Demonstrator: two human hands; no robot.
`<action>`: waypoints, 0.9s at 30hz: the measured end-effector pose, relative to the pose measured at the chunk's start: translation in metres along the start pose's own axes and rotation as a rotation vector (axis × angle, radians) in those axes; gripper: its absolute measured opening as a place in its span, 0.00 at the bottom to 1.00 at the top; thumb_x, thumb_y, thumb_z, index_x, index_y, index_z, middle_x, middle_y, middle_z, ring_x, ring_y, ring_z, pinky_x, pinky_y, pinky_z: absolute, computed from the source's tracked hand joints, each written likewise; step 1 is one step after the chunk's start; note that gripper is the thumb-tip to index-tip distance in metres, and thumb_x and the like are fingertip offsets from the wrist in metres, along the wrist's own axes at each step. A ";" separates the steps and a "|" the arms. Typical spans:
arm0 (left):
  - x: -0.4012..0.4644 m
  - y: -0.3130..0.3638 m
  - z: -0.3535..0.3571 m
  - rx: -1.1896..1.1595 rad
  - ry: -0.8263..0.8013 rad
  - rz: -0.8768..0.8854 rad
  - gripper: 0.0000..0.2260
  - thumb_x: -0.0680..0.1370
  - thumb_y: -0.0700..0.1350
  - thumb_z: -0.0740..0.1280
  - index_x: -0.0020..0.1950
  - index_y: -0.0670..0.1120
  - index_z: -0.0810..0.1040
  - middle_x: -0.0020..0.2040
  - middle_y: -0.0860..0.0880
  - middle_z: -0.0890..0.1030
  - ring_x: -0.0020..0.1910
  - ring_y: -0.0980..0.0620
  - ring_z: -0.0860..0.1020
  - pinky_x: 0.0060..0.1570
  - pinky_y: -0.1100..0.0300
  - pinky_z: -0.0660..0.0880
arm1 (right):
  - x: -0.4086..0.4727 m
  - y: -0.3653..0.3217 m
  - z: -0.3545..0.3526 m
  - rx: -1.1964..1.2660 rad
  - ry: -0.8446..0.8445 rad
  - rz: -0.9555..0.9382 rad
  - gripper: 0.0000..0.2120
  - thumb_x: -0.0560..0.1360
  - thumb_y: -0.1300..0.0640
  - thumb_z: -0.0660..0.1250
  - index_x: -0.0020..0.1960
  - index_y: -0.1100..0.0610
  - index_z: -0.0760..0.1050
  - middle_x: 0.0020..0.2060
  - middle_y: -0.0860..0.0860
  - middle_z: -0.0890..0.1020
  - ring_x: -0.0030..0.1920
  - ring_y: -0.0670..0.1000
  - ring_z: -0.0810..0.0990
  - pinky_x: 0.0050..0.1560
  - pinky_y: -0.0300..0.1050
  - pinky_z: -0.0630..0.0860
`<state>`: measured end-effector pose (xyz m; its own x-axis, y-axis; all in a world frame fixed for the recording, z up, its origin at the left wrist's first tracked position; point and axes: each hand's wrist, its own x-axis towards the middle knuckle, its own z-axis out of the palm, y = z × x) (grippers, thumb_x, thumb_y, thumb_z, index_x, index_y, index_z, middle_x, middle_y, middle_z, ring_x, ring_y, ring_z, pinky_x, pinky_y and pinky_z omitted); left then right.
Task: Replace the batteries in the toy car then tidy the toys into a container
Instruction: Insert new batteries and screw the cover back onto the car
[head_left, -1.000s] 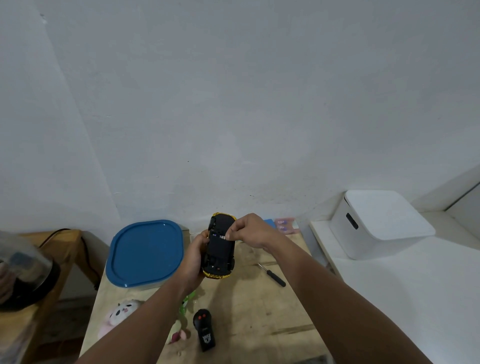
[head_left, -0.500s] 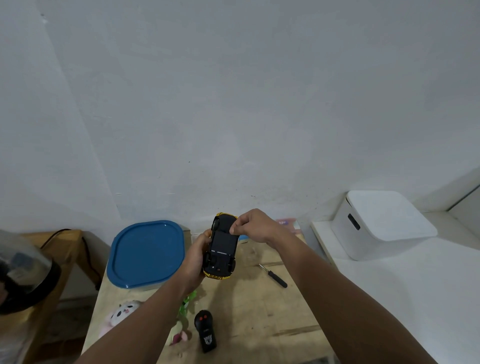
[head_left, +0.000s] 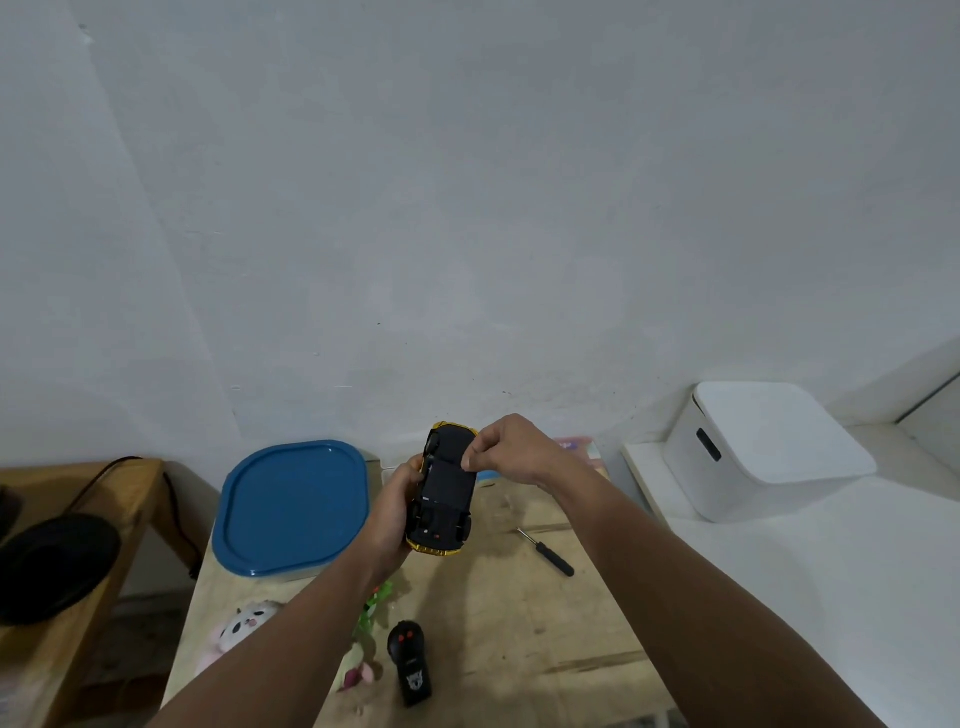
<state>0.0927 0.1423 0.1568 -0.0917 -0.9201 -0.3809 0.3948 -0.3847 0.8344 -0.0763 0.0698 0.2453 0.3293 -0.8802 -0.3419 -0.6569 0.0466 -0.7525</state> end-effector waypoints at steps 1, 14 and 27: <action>0.000 0.001 0.000 -0.001 0.000 -0.002 0.22 0.80 0.50 0.57 0.68 0.44 0.77 0.56 0.33 0.82 0.52 0.35 0.80 0.54 0.41 0.78 | 0.000 0.001 0.000 -0.005 0.003 -0.012 0.03 0.74 0.63 0.73 0.46 0.62 0.86 0.47 0.53 0.87 0.50 0.48 0.82 0.54 0.43 0.76; 0.002 -0.001 -0.004 0.033 -0.030 0.000 0.21 0.82 0.51 0.56 0.68 0.42 0.77 0.61 0.27 0.80 0.52 0.35 0.81 0.57 0.39 0.77 | -0.006 0.003 0.001 0.012 0.053 -0.084 0.05 0.76 0.62 0.71 0.45 0.61 0.85 0.45 0.49 0.86 0.43 0.40 0.81 0.41 0.30 0.72; -0.001 -0.006 -0.003 0.000 -0.014 0.008 0.17 0.84 0.48 0.54 0.63 0.45 0.79 0.55 0.34 0.83 0.52 0.34 0.81 0.57 0.41 0.77 | -0.003 0.009 0.003 -0.021 0.015 -0.166 0.02 0.75 0.62 0.73 0.46 0.59 0.85 0.43 0.54 0.87 0.45 0.49 0.84 0.51 0.44 0.80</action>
<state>0.0936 0.1459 0.1514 -0.1012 -0.9241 -0.3686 0.3951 -0.3773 0.8376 -0.0806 0.0743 0.2378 0.4245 -0.8818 -0.2055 -0.6081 -0.1096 -0.7862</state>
